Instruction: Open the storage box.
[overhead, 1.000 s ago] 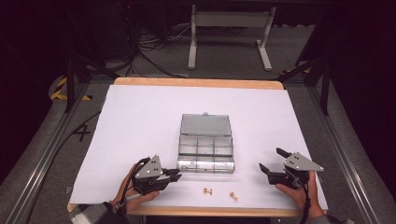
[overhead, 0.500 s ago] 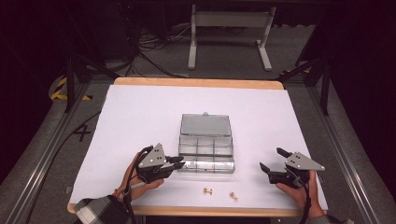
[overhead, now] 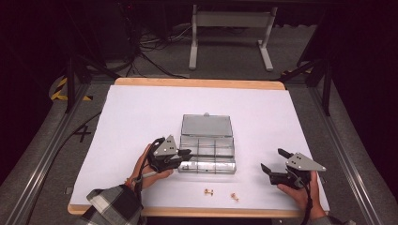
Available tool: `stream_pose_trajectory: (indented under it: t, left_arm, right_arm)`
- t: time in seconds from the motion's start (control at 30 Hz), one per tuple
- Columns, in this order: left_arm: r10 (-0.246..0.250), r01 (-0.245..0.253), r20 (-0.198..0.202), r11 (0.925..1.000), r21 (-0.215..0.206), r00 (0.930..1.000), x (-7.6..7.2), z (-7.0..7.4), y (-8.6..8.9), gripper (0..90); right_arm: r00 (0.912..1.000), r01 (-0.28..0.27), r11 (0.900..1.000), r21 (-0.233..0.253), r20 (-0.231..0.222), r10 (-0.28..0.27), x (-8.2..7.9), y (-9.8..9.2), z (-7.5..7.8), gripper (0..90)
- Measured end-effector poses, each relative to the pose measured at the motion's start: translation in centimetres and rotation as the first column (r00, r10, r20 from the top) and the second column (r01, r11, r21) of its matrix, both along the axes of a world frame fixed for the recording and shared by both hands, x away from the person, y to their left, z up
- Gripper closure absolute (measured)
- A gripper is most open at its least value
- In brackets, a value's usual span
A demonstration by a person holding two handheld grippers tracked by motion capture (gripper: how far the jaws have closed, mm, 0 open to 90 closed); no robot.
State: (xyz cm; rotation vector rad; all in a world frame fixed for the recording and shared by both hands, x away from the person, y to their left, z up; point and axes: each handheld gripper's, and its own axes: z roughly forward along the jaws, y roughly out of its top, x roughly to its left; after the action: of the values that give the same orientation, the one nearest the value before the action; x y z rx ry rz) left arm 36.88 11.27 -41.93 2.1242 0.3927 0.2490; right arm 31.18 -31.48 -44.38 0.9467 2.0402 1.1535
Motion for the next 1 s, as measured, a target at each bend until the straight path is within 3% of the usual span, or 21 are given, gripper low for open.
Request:
stream_pose_trajectory:
  t: [0.13,0.23,0.57,0.83,1.0]
  left_arm:
    - [0.003,-0.003,0.008,1.0,0.009,1.0,0.2,-0.1,-0.2,79.3]
    - [-0.002,0.003,-0.008,1.0,0.008,1.0,0.5,-0.4,-0.3,79.3]
    - [-0.008,0.009,-0.02,0.9983,0.057,0.9998,0.7,-1.5,-0.9,79.0]
    - [-0.001,0.002,-0.023,0.998,0.063,0.9997,0.7,-1.8,-0.9,78.5]
    - [0.01,-0.009,-0.027,0.999,0.044,0.9996,0.8,-1.8,-0.7,75.3]
  right_arm:
    - [1.0,0.005,1.0,0.0,0.0,-0.005,0.0,0.0,0.0,15.0]
    - [1.0,0.007,1.0,-0.004,0.0,-0.007,-0.1,0.1,0.0,14.9]
    - [1.0,-0.003,1.0,-0.002,-0.001,0.003,0.0,0.1,0.0,15.0]
    - [1.0,-0.008,1.0,-0.006,-0.006,0.008,0.0,0.1,0.0,15.5]
    - [0.9999,-0.007,1.0,0.01,-0.01,0.007,0.0,-0.1,0.0,15.5]
